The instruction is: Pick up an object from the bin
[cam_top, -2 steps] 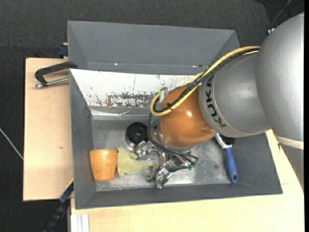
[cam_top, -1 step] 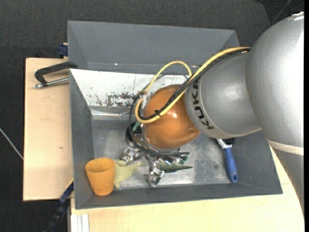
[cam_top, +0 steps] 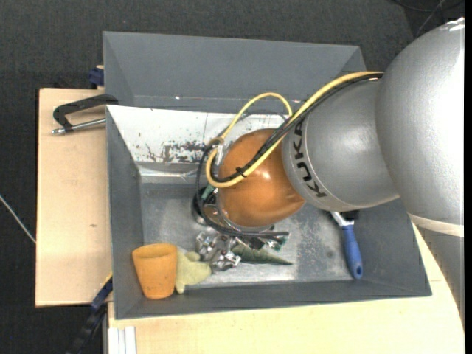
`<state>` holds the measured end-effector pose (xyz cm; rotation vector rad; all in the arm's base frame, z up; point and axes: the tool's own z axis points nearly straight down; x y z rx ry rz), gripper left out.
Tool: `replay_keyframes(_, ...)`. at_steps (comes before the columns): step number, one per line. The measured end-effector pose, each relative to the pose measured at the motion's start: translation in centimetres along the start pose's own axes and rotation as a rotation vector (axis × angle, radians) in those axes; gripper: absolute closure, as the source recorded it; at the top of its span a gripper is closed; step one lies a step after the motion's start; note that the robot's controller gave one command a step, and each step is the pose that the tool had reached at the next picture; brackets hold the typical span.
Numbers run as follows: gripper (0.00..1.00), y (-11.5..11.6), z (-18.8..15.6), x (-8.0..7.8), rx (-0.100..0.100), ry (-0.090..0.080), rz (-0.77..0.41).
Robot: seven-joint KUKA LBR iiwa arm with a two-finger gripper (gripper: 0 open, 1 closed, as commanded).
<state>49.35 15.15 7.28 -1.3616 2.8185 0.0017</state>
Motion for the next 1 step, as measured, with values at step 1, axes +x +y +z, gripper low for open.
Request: replay_keyframes(1,1.0,-0.14,-8.89,-0.42,0.003,-0.002,0.001)
